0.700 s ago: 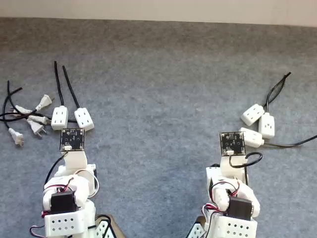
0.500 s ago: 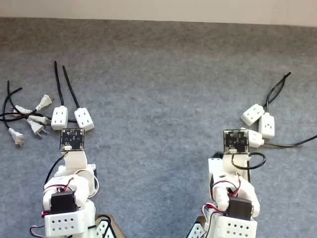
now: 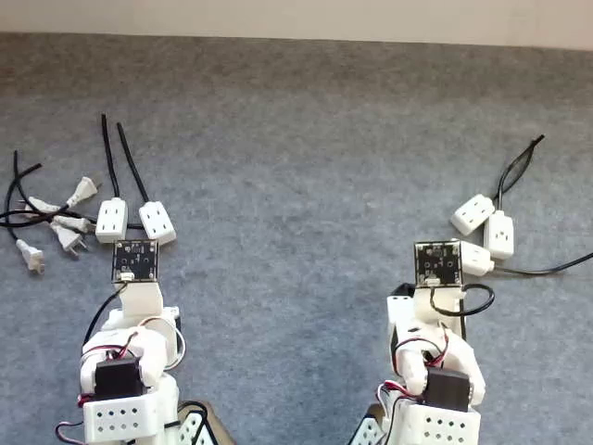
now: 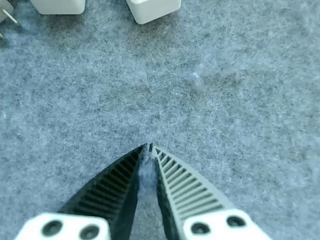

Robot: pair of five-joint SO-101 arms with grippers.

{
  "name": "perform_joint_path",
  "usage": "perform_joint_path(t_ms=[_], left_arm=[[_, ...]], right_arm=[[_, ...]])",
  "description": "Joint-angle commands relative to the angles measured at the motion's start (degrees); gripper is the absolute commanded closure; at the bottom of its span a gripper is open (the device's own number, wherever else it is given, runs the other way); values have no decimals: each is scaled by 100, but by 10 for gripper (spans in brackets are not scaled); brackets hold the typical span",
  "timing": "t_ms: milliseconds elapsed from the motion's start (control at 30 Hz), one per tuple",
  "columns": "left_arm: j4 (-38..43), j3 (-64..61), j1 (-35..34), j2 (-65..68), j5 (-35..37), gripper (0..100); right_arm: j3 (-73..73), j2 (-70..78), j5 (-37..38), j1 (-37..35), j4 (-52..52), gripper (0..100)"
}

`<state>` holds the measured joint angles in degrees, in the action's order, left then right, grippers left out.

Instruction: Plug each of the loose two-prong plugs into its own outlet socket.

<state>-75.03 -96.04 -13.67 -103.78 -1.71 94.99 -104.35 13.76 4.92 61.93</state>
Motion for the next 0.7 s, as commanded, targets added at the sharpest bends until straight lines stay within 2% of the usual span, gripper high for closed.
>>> perform_joint_path(t_ms=[0,367,667], left_arm=[[-62,-110,-40,-4,35,969],[-62,-110,-40,-4,35,969],[-62,-110,286,-4,35,969]], right_arm=[[840,-57,-9,-13,31,991],[840,-22,0,-4,57,986],[840,-40,0,4,233,986]])
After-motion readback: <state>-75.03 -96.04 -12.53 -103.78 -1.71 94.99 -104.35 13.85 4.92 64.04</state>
